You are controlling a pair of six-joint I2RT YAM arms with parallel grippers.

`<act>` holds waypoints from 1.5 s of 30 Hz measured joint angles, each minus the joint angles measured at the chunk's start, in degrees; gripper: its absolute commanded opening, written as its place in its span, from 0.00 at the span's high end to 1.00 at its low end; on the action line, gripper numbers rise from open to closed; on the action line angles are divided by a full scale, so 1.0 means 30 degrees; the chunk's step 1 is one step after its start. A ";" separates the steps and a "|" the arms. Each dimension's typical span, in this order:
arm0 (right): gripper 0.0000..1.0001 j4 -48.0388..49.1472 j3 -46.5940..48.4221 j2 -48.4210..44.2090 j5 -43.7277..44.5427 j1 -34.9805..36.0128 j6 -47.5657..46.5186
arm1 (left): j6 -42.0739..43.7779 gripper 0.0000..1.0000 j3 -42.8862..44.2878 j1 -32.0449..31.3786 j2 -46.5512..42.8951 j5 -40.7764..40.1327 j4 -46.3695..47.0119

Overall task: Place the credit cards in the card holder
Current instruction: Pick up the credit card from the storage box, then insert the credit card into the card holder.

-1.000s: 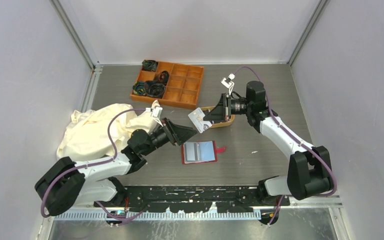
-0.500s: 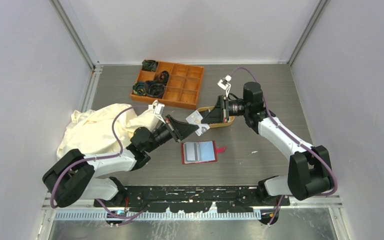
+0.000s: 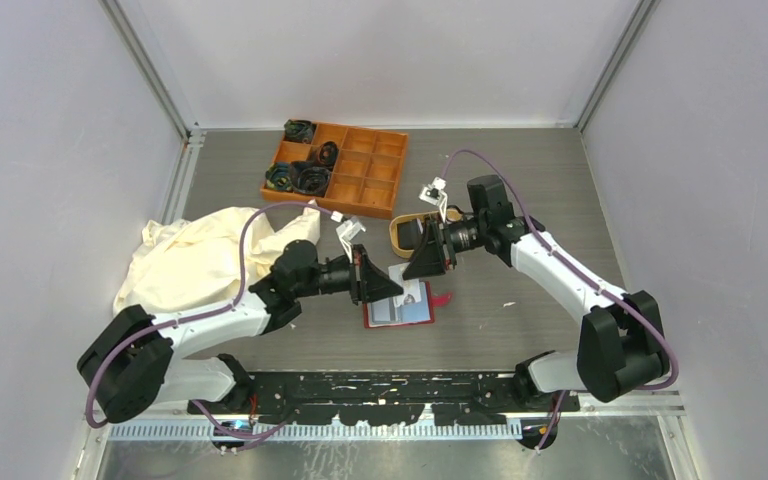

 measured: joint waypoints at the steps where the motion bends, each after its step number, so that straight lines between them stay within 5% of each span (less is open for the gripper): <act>1: 0.68 -0.1049 0.0226 0.0000 -0.0197 0.0124 -0.1290 | 0.0262 1.00 0.0087 0.0000 -0.0058 0.0233 -0.0495; 8: 0.78 -0.5909 0.1056 0.0000 -0.0925 0.0379 -0.7366 | 0.1268 1.00 0.0576 0.0022 -0.0138 0.1668 -0.2339; 14: 0.99 -0.6994 0.1195 0.0000 -0.0911 0.0393 -0.9034 | 0.1421 0.98 0.0714 0.0044 -0.0138 0.2208 -0.2637; 19: 0.99 -0.7424 0.1406 0.0000 -0.0510 0.0510 -0.9122 | 0.1450 0.59 0.0707 0.0073 -0.0291 0.1617 -0.2958; 25: 0.99 -0.7541 0.1472 0.0233 0.0991 0.0510 -0.8546 | 0.1712 0.46 -0.0976 0.0357 -0.3286 -0.2484 -0.5122; 34: 0.99 -0.4371 0.0539 0.2871 0.5348 0.0299 -0.4481 | 0.0918 0.45 -0.4452 0.0452 -0.6907 -0.7723 -0.7016; 45: 0.99 -0.1945 -0.0386 0.4765 0.7927 -0.0277 -0.0780 | -0.2084 0.47 -0.4029 0.0277 -0.2280 -0.9318 -0.7045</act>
